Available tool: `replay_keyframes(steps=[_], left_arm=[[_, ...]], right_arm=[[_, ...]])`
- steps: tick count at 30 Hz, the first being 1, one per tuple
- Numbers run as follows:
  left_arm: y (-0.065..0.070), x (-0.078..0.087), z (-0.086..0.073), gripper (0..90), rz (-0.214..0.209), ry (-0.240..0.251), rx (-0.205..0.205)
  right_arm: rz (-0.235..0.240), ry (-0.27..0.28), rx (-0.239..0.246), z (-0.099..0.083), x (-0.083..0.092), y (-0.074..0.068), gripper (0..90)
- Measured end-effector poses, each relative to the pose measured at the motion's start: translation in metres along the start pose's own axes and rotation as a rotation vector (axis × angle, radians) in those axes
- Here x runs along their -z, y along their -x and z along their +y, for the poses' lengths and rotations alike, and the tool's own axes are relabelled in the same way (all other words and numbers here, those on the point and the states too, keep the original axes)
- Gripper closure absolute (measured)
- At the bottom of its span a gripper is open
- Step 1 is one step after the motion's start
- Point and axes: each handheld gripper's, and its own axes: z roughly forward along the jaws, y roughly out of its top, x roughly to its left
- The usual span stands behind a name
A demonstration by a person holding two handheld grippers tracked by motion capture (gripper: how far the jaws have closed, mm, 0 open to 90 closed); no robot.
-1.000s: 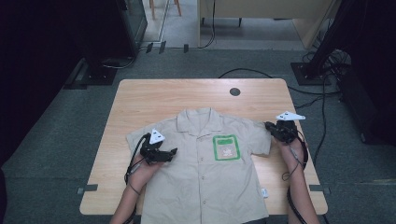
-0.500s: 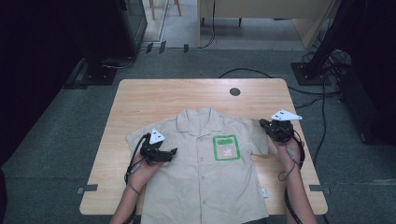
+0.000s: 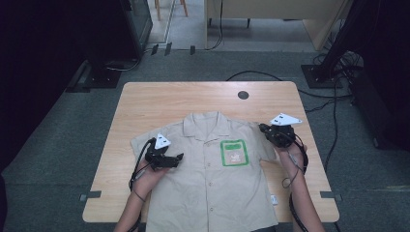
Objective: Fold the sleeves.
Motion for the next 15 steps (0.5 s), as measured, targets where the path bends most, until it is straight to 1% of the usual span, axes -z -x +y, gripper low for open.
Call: replay_keyframes(steps=[6, 10, 15], left_arm=[[0.0, 0.0, 0.0, 19.8, 0.0, 0.0, 0.0], [0.0, 0.0, 0.0, 19.8, 0.0, 0.0, 0.0], [0.0, 0.0, 0.0, 19.7, 0.0, 0.0, -0.001]], right_arm=[[0.028, 0.009, 0.023, 0.005, -0.003, -0.011, 86.2], [0.043, 0.003, 0.028, 0.007, -0.006, -0.015, 86.2], [0.061, 0.001, 0.051, 0.011, -0.009, -0.023, 86.2]])
